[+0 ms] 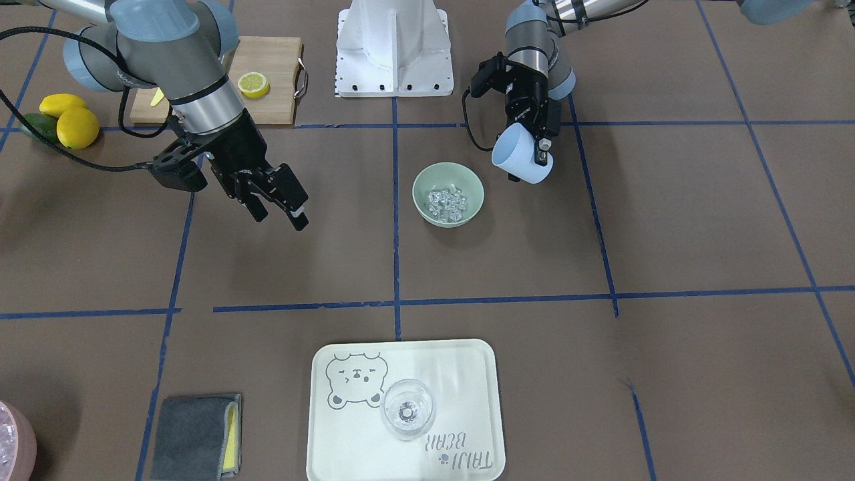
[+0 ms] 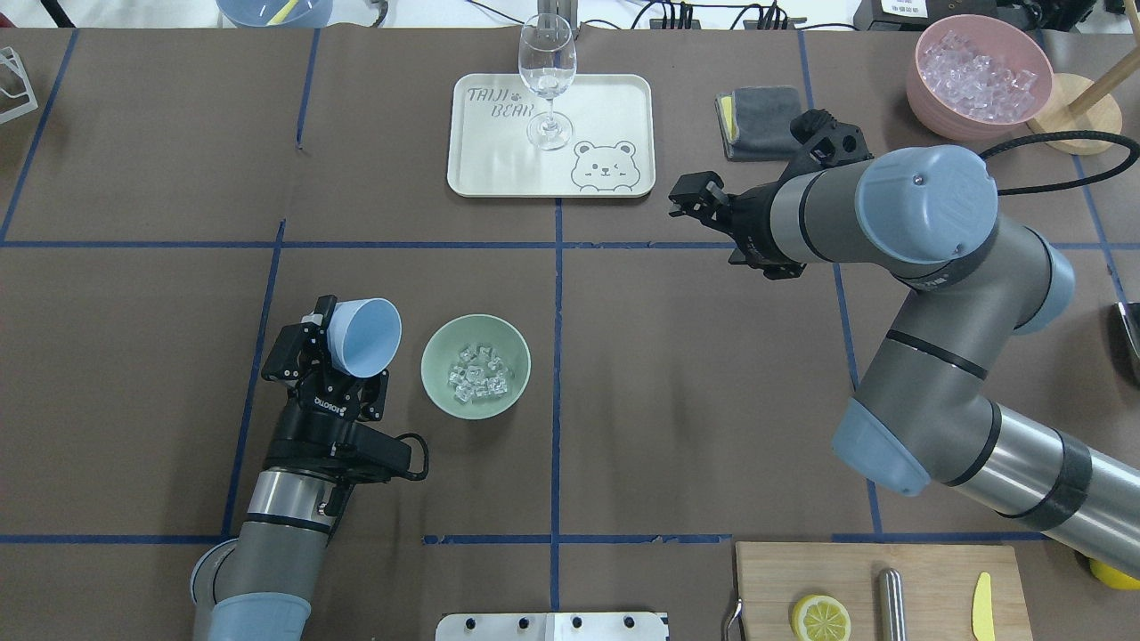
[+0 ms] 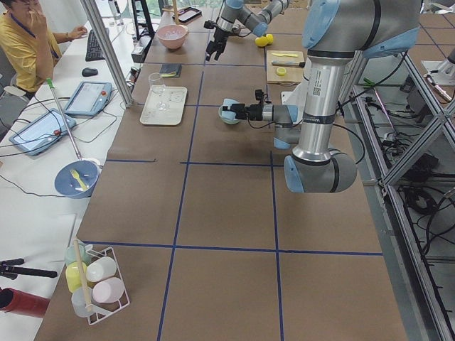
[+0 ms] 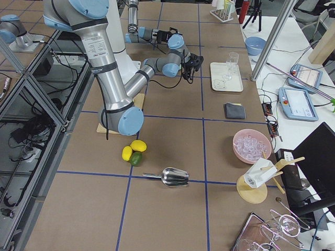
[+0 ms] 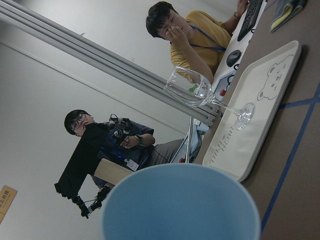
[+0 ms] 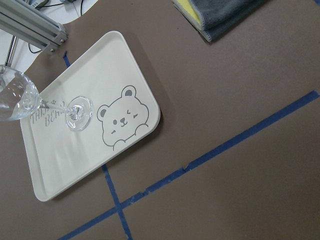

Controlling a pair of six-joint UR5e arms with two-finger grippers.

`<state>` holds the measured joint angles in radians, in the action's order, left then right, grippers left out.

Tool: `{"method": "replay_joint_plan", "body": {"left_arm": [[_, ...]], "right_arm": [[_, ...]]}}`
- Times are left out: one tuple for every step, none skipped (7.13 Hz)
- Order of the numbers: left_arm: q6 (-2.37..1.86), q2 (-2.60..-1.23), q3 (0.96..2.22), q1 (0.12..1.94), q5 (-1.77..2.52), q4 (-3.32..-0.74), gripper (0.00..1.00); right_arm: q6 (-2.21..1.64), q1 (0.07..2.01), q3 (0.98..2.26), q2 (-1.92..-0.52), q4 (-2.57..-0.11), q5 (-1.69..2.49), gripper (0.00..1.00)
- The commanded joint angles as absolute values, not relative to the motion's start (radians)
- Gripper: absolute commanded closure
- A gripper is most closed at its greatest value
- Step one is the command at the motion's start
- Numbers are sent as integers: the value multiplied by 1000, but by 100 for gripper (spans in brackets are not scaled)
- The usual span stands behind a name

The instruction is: Pour ice into bowl

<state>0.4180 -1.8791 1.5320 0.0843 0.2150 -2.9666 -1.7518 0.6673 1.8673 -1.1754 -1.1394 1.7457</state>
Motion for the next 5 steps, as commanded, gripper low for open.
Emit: {"method": "replay_joint_plan", "body": {"left_arm": [[413, -1823, 1528, 80, 213, -2971, 100], [413, -1795, 1535, 78, 209, -2983, 100], [414, -1729, 1536, 77, 209, -3107, 100], [417, -1647, 1539, 74, 207, -3146, 100], [417, -1596, 1539, 72, 206, -3151, 100]], "right_arm": [[-1752, 667, 1882, -1186, -1140, 1759, 0], [-1752, 667, 1894, -1196, -1138, 1759, 0], [-1752, 667, 1908, -1200, -1140, 1759, 0], [-1752, 667, 1919, -1206, -1140, 1759, 0], [-1752, 667, 1925, -1207, -1140, 1759, 0]]}}
